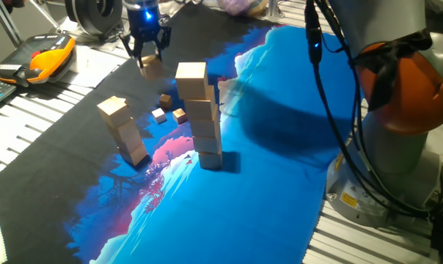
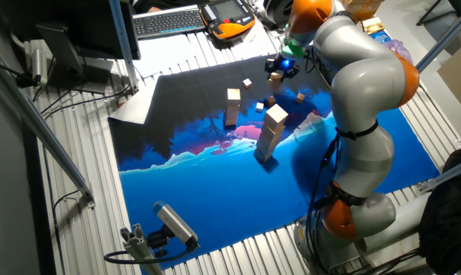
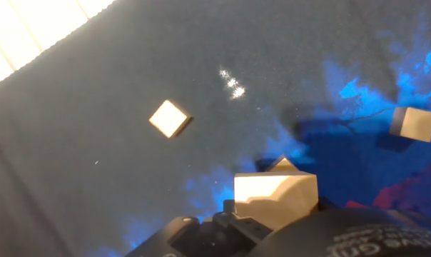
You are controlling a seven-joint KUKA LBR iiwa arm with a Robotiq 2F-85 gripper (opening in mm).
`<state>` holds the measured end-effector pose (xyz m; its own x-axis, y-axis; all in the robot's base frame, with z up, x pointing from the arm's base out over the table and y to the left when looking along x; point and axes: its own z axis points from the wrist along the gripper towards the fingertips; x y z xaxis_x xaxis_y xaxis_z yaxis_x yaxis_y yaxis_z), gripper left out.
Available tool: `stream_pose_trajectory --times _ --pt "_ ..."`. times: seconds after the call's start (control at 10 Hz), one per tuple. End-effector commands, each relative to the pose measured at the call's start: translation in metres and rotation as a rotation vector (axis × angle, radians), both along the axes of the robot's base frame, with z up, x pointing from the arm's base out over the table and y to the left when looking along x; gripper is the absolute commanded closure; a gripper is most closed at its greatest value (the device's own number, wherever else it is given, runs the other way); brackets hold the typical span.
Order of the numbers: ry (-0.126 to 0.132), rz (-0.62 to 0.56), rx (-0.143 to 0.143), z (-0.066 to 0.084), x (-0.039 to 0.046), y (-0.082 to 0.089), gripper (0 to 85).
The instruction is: Stack the blocks in a vertical line of five
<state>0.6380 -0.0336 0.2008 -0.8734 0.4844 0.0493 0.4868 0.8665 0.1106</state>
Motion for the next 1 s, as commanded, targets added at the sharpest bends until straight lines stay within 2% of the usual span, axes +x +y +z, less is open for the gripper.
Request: stream_pose_trajectory --times 0.0,0.2,0.3,0.5,0.6,0.7,0.8,0.9 --pt "-0.005 0.027 0.0 0.017 0.0 0.0 85.0" --pt "-0.054 0.115 -0.003 0.017 0.0 0.0 85.0" --pt "-0.07 0.145 0.016 0.017 0.0 0.0 85.0" --pt "-0.1 0.201 0.038 0.017 0.0 0.0 85.0" --pt "-0.102 0.208 0.047 0.017 0.0 0.0 85.0" --pt "-0.087 0.198 0.038 0.017 0.0 0.0 85.0" --pt "-0.072 0.188 0.012 0.022 0.0002 0.004 85.0" --pt "-0.066 0.177 0.004 0.035 0.0008 0.018 85.0"
